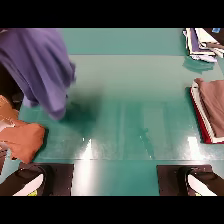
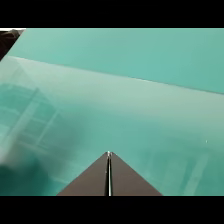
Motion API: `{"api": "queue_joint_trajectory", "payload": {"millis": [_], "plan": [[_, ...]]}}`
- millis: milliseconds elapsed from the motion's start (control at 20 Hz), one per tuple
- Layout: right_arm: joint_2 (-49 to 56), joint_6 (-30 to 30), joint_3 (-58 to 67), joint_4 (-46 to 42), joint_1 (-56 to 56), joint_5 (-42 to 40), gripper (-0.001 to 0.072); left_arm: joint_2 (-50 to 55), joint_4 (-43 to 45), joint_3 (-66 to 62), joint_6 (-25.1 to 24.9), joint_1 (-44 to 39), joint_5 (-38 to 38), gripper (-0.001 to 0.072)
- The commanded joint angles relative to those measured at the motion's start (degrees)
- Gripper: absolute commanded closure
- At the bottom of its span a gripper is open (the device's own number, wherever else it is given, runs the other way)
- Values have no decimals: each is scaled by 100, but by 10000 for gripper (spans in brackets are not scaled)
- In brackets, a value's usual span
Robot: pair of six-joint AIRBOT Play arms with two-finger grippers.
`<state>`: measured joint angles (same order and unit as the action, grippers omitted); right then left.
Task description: Fold the shirts.
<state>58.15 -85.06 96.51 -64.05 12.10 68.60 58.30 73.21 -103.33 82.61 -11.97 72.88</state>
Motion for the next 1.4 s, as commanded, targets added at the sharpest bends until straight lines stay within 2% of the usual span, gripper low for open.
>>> {"api": "queue_joint_trajectory", "payload": {"millis": [0, 200, 250, 300, 350, 450, 600, 700, 850, 1100, 1350], "plan": [[87, 0, 136, 2, 4, 103, 698, 802, -103, -50, -37, -1519, 114, 687], [-35, 0, 133, -22, 4, 107, 698, 2201, -107, -52, -87, -3027, 59, 679], [-90, 0, 133, -52, 4, 107, 699, 2479, -107, -52, -282, -3202, 37, 462], [-144, 0, 133, -57, 4, 105, 698, 2693, -90, -52, -354, -3263, 52, 143], [-205, 2, 133, -68, 4, 105, 698, 2791, -15, -52, -352, -3222, 94, 116], [-317, 0, 133, -96, 4, 103, 699, 2741, 485, -55, -245, -2914, 256, 116], [-455, 0, 133, -367, 4, 105, 698, 2546, 839, -50, 17, -1880, 769, 116], [-472, 0, 133, -358, 4, 105, 698, 2417, 610, 197, 55, -1191, 920, 116], [-428, 0, 133, -352, 4, 103, 698, 2076, -85, 1366, -7, -505, 776, 115], [-350, 0, -293, -306, 4, 42, 698, 1810, -505, 3759, -57, -417, 37, 115], [-350, -2, -754, -297, 7, -17, 698, 1812, -929, 4883, -52, -417, -1187, 115]]}}
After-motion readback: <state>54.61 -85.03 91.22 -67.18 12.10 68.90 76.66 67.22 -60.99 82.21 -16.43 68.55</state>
